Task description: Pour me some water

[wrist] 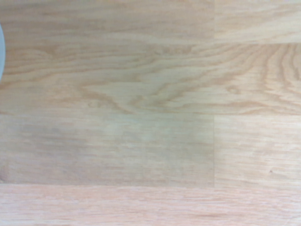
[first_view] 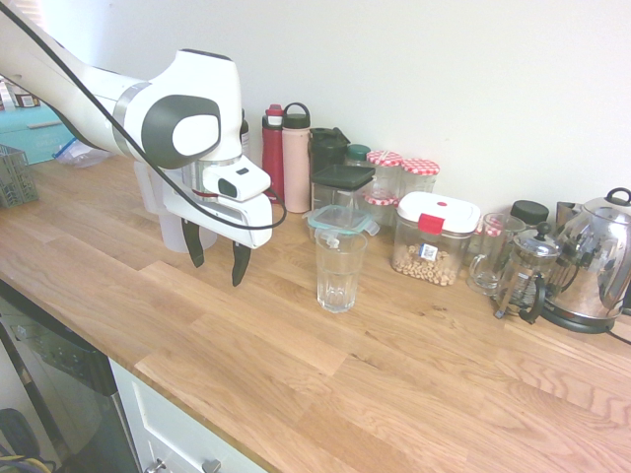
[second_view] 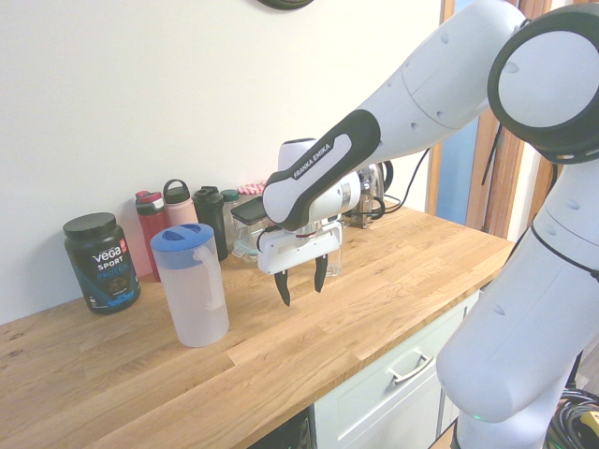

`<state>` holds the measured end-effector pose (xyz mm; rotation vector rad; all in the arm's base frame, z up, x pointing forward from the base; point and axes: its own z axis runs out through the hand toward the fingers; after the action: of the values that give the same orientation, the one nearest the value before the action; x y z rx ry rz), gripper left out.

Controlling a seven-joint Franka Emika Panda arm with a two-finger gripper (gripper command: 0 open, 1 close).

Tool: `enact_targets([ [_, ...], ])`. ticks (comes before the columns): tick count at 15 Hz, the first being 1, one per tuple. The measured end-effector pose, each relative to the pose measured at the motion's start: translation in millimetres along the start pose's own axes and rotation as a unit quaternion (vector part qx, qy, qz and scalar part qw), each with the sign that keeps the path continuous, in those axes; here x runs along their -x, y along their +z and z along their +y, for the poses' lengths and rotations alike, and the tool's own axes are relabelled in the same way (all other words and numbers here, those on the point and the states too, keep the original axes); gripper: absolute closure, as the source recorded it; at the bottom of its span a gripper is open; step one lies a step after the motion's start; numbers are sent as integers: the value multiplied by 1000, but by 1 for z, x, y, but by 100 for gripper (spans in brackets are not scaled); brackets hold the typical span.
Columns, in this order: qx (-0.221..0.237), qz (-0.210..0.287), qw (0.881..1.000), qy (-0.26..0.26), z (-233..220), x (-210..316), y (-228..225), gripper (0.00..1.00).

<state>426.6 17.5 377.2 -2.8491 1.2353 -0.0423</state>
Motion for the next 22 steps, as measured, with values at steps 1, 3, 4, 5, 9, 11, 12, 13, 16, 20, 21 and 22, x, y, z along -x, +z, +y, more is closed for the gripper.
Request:
enact_targets([
  [1,0,0,1000,0,0,0,1,0],
  [3,-3,3,1000,-1,-1,0,-3,0],
  [4,-8,9,1000,-3,-3,1,-9,0],
  [5,-15,17,1000,-10,-7,7,-20,0],
  [9,-50,45,996,-61,-25,62,-82,0],
  [11,-79,58,991,-86,-39,95,-106,0],
  [12,-95,71,988,-98,-47,108,-114,0],
  [13,-111,87,984,-108,-55,121,-120,0],
  [16,-141,117,974,-131,-74,154,-125,0],
  [20,-153,149,969,-123,-90,184,-115,0],
  [21,-154,158,969,-108,-94,185,-110,0],
  [22,-152,164,970,-94,-97,185,-105,0],
])
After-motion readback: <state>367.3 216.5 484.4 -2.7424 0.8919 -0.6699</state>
